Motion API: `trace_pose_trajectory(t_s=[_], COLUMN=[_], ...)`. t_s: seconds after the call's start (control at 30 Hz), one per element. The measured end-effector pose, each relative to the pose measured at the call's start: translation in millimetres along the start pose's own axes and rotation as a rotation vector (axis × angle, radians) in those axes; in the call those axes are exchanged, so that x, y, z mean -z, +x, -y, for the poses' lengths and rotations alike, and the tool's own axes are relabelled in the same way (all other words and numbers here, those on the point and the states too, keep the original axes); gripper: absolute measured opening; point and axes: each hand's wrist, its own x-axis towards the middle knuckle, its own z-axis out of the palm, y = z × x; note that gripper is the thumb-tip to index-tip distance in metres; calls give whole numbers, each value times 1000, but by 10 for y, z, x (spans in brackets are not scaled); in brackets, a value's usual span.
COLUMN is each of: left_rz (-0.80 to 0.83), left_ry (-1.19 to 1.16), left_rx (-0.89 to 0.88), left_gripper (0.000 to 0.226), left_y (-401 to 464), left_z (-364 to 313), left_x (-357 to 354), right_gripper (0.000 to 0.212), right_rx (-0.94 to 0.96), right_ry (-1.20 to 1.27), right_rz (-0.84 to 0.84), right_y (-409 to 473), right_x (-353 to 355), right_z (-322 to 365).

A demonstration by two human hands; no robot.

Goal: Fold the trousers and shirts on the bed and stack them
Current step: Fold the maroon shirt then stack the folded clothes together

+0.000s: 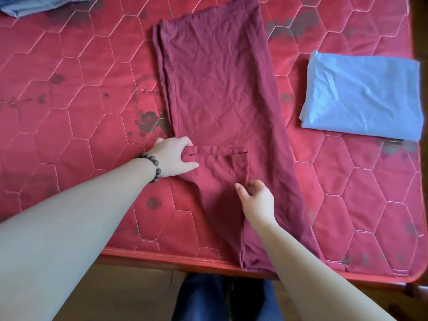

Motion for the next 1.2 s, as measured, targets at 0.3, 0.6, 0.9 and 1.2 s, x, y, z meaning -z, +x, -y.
trace_pose_trajectory(t_s=[0.3,0.6,0.9,1.2], left_rz=[-88,-203,-594,-281], left_ry=[-231,145,256,351], left_rx=[64,76,26,24], left_gripper=[5,8,26,65], left_y=[172,188,-313,-422], left_z=[-28,-96,-577,-487], left_x=[60,-173,-443,-1165], right_gripper=[38,50,55,66], right_rx=[125,-33,337,957], right_ry=[-115,-211,-442,-976], right_rz=[-38,106,-97,188], right_y=[208,-321,-607,314], right_x=[3,31,105,-47], right_z=[197,-239,-269,-135])
